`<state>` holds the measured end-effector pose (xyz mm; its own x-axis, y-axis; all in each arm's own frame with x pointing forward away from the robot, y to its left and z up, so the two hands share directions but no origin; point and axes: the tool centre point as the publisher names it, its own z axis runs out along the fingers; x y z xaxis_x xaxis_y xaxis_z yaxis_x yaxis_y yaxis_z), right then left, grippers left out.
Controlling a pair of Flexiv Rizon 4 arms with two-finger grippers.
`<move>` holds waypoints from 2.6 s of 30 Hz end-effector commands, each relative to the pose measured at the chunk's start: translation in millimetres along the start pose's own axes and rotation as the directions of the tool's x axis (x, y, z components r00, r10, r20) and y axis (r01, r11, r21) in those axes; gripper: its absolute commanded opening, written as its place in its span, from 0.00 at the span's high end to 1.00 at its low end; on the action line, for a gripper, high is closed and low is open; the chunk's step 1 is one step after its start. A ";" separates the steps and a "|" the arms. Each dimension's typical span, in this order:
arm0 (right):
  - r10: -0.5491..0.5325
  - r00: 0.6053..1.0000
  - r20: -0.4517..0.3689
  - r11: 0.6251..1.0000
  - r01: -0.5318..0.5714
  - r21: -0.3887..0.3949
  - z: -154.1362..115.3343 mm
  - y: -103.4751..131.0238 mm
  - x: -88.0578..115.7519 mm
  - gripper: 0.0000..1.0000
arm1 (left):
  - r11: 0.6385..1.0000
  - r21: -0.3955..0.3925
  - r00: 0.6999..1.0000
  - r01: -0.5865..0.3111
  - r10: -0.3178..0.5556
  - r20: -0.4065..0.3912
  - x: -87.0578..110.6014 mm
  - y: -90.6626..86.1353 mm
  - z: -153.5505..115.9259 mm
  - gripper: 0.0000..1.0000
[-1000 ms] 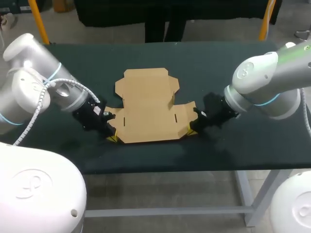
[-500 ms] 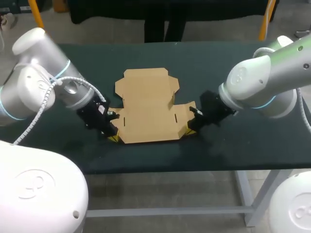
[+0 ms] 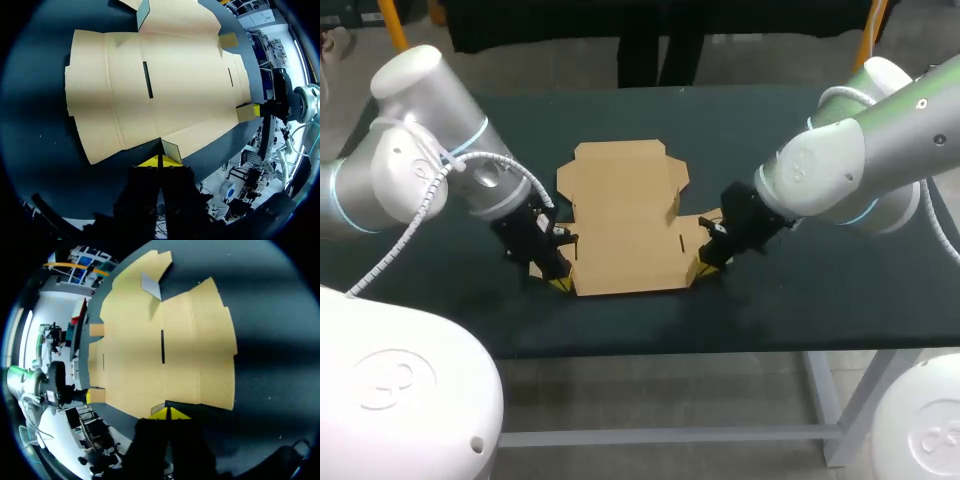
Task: Assemble the packaging by folding the flat box into shape, placing the metal phone stand inside, and closing the box properly
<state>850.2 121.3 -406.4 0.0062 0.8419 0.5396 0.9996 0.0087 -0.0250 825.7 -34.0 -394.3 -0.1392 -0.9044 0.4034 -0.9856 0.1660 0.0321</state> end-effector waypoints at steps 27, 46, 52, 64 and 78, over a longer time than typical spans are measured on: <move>-0.028 0.996 0.083 1.000 0.028 0.002 11.8 -3.9 14.6 1.00 | 1.000 0.009 0.997 -0.013 0.012 0.079 19.4 -6.1 8.2 1.00; -0.034 0.994 0.108 0.999 0.033 0.008 18.0 -4.2 17.2 1.00 | 1.000 -0.005 0.995 -0.020 0.021 0.096 25.7 -4.5 13.4 1.00; -0.035 0.993 0.116 0.999 0.034 0.005 19.7 -4.6 18.1 1.00 | 1.000 -0.006 0.996 -0.024 0.024 0.091 28.0 -5.2 17.8 1.00; -0.020 0.988 0.153 0.999 0.025 -0.035 22.1 -7.7 19.1 1.00 | 0.999 0.051 0.994 0.002 -0.007 0.106 29.1 -4.7 22.6 1.00; -0.005 0.983 0.184 0.997 0.019 -0.074 27.3 -8.4 16.9 1.00 | 0.993 0.112 0.991 0.041 -0.055 0.126 29.1 -3.3 30.0 1.00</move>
<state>844.1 144.6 -414.9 -0.0060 0.9222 0.3866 0.9998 -0.0008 0.0173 823.8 -71.2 -406.6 -0.0984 -0.9524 0.2886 -0.9949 0.0883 -0.0478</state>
